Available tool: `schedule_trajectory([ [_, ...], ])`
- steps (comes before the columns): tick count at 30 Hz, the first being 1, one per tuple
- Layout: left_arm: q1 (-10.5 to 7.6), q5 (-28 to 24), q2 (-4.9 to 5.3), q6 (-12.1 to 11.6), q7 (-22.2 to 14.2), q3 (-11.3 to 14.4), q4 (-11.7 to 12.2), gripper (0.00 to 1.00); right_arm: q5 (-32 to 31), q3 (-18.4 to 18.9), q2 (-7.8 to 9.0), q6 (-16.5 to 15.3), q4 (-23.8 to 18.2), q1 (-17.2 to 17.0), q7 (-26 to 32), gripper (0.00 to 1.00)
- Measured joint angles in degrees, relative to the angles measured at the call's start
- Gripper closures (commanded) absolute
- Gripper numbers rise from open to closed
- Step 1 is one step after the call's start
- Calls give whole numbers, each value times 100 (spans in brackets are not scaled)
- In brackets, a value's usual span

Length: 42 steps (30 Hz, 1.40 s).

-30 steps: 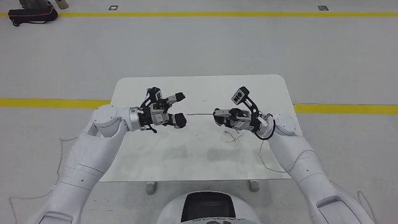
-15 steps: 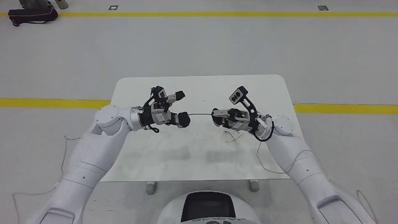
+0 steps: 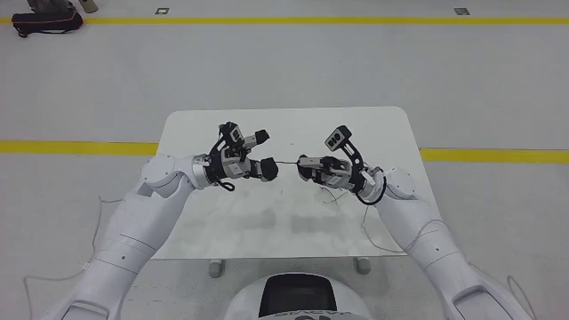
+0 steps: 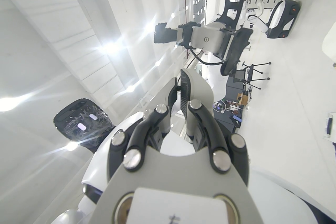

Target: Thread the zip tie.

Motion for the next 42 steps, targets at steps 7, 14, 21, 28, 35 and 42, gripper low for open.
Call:
schedule_trajectory([
  [7, 11, 203, 18, -119, 249, -62, -146, 0, 8, 7, -2, -40, -12, 3, -3, 100],
  [14, 75, 241, 20, -164, 371, -33, -255, 0, -160, 40, 17, 15, -278, -132, -327, 100],
  [21, 126, 481, 64, -352, 514, -146, -315, 0, -130, 128, 36, 18, -348, -156, -341, 100],
  [28, 127, 471, 63, -351, 510, -144, -316, 0, -132, 126, 35, 17, -347, -156, -341, 100],
  [35, 127, 471, 63, -351, 510, -144, -316, 0, -132, 126, 35, 18, -347, -156, -341, 100],
  [42, 162, 576, 79, -260, 506, -100, -382, 0, -263, 186, 66, 121, -568, -283, -542, 100],
])
